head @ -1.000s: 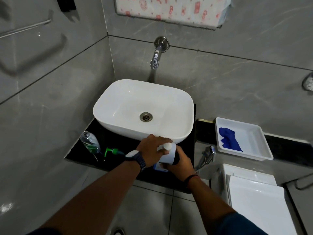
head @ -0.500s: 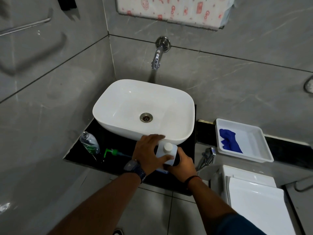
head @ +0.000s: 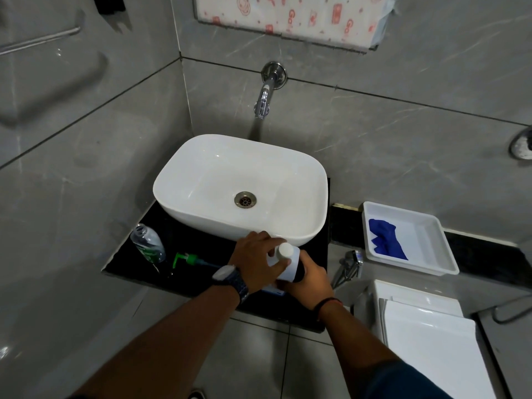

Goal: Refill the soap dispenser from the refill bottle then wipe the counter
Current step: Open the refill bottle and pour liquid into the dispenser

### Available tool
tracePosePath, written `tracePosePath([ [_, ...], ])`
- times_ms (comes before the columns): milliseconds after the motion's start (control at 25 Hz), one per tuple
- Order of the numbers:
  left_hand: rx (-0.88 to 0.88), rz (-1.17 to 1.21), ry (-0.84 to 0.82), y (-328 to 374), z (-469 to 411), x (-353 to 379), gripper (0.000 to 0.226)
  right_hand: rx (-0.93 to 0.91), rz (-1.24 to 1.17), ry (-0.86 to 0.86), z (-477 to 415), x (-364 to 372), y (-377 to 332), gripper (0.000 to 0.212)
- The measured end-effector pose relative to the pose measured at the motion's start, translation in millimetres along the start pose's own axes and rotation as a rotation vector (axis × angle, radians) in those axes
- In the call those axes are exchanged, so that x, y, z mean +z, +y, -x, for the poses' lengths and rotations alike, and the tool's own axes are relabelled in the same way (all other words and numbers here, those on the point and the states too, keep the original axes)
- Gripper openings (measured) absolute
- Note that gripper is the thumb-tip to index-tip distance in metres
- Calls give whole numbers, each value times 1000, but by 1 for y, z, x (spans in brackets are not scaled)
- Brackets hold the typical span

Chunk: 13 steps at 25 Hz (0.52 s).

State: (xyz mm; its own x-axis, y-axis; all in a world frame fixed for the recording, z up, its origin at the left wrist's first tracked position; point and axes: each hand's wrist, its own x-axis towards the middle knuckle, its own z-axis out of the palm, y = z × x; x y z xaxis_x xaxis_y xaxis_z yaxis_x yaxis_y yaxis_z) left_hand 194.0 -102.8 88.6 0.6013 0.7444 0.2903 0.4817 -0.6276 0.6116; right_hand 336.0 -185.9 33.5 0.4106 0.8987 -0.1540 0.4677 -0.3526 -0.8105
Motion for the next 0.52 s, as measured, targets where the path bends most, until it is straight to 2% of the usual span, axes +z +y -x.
tracePosePath([
  [40, -10, 7, -4, 1, -1, 1, 41, 4, 5, 0, 0, 0, 1, 78],
  [120, -47, 12, 44, 0, -2, 2, 41, 1, 10, 1, 1, -1, 1, 77],
  [280, -17, 31, 8, -2, -2, -2, 67, -16, 20, -6, 1, -2, -1, 76],
  [400, 69, 42, 28, 2, -7, -3, 37, 1, 35, -13, 1, -2, -2, 77],
  [520, 17, 103, 170, 4, -11, -6, 31, 3, 38, -19, 1, -2, -1, 76],
])
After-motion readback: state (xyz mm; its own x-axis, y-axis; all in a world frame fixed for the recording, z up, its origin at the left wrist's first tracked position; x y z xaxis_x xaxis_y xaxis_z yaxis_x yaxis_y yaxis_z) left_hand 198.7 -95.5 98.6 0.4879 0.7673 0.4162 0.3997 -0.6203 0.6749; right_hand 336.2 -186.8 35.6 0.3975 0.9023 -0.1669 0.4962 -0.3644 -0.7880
